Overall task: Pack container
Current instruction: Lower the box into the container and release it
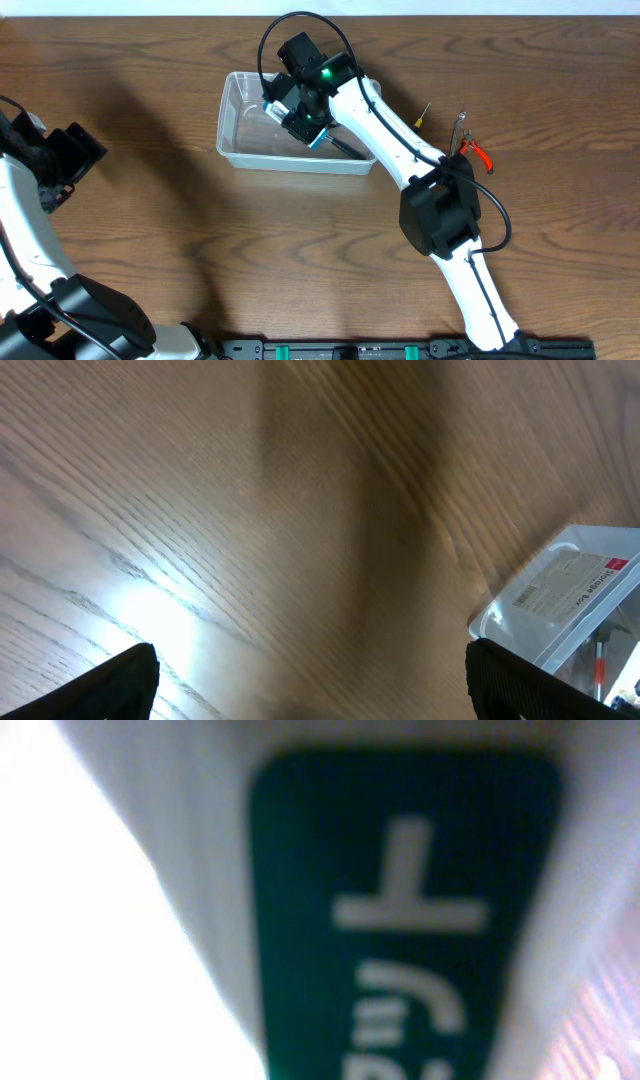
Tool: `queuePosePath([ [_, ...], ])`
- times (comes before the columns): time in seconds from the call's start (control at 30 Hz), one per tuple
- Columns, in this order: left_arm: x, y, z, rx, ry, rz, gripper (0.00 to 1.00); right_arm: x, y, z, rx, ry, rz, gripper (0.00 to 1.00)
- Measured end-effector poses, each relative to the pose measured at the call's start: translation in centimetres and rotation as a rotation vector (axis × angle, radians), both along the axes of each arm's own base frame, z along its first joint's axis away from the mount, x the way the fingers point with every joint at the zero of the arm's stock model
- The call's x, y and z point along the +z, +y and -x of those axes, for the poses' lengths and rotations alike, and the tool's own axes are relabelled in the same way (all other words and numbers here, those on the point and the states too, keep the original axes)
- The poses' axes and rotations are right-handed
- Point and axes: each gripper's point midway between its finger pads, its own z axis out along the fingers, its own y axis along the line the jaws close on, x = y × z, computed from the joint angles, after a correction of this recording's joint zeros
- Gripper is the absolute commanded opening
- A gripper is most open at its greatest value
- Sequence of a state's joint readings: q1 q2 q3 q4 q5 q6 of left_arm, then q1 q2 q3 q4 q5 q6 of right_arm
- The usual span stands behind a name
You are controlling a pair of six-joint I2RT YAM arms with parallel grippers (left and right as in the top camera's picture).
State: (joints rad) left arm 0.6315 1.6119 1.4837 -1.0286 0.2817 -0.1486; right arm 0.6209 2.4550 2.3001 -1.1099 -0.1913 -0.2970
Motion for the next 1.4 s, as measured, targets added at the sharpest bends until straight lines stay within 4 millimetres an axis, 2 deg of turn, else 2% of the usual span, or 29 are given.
queuePosePath([
  [0.27,0.0,0.0,0.0,0.000,0.000,0.000,0.91,0.0,2.3,2.2,0.057,0.022,-0.015,0.10],
  [0.3,0.0,0.0,0.0,0.000,0.000,0.000,0.91,0.0,2.7,2.6,0.067,0.024,-0.017,0.15],
  [0.33,0.0,0.0,0.0,0.000,0.000,0.001,0.91,0.0,3.1,3.0,0.078,0.025,-0.019,0.29],
  [0.4,0.0,0.0,0.0,0.000,0.000,0.000,0.90,0.1,4.0,3.8,0.097,0.028,-0.021,0.50],
  [0.43,0.0,0.0,0.0,0.000,0.000,0.000,0.90,0.1,4.2,4.1,0.103,0.029,-0.021,0.56],
  [0.5,0.0,0.0,0.0,0.000,0.000,0.000,0.90,0.1,4.8,4.8,0.126,0.032,-0.022,0.62],
  [0.67,0.0,0.0,0.0,0.000,0.000,0.000,0.90,0.0,5.4,5.5,0.142,0.030,-0.017,0.68],
  [1.0,0.0,0.0,0.0,0.000,0.000,0.000,0.91,-0.1,4.0,4.0,0.098,0.014,0.006,0.73],
  [1.27,0.0,0.0,0.0,0.000,0.000,0.000,0.91,-0.2,0.5,0.4,-0.047,-0.028,0.056,0.75],
  [1.4,0.0,0.0,0.0,0.000,0.000,0.000,0.91,-0.3,-1.1,-0.7,-0.098,-0.029,0.070,0.77],
])
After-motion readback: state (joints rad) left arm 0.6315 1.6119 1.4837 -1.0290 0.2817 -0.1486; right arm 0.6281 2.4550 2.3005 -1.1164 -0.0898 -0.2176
